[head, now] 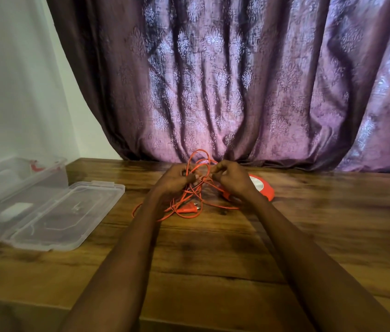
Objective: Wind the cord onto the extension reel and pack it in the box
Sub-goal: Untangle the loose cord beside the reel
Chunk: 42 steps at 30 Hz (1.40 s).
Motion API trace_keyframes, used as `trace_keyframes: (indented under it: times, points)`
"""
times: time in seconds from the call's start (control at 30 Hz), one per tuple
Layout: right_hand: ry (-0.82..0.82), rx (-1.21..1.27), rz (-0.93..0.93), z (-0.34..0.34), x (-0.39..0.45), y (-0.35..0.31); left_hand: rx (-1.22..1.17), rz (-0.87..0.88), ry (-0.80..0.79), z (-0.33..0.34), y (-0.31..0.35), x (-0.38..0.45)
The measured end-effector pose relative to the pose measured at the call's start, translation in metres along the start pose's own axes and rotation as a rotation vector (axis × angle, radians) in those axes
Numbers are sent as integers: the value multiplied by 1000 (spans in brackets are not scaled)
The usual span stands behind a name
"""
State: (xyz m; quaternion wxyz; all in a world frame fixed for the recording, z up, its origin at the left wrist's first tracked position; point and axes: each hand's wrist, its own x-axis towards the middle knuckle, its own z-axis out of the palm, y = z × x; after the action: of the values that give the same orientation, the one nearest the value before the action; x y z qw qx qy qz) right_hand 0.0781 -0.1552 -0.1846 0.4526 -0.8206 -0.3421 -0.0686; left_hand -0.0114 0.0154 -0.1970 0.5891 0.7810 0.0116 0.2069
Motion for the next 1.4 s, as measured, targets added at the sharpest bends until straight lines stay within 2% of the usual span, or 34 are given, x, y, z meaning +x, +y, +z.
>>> trace_keyframes:
  times: [0.17, 0.3, 0.37, 0.5, 0.6, 0.73, 0.83, 0.97, 1.03, 1.1, 1.23, 1.3, 1.33, 1.4]
  points:
    - [-73, 299, 90, 7, 1, 1, -116, -12, 54, 3, 3, 2]
    - [-131, 351, 34, 9, 3, 2, -141, 36, 65, 4, 4, 3]
    - [-59, 298, 43, 10, 6, 3, -107, 21, 72, 2, 2, 5]
    - [118, -34, -21, 11, 7, 2, -94, -93, 151, -1, -5, 9]
    - [176, -1, -51, 11, 6, -2, 31, -117, 128, -6, -3, 9]
    - [141, 150, -88, 12, 5, -4, 224, -77, -43, -11, 3, 7]
    - [125, 174, -128, 10, 6, -6, 189, -84, -34, -10, 4, 3]
    - [249, 53, -220, 8, -2, -8, 148, -96, -35, -15, 7, 0]
    - [286, -44, -253, 7, -3, -8, 46, -137, -24, -14, 6, -3]
    - [291, -75, -247, 7, -5, -10, -32, -192, -8, -13, 7, -5]
    - [289, -160, -207, -1, -9, -13, 39, -187, -5, -19, 12, 1]
    - [247, -221, -321, -9, -9, -16, 26, -179, 8, -20, 12, 2]
    - [157, -248, -388, -12, -10, -19, 13, -183, 18, -20, 11, 1]
    - [-158, -276, -397, -17, -13, -24, -12, -197, 44, -20, 8, -1]
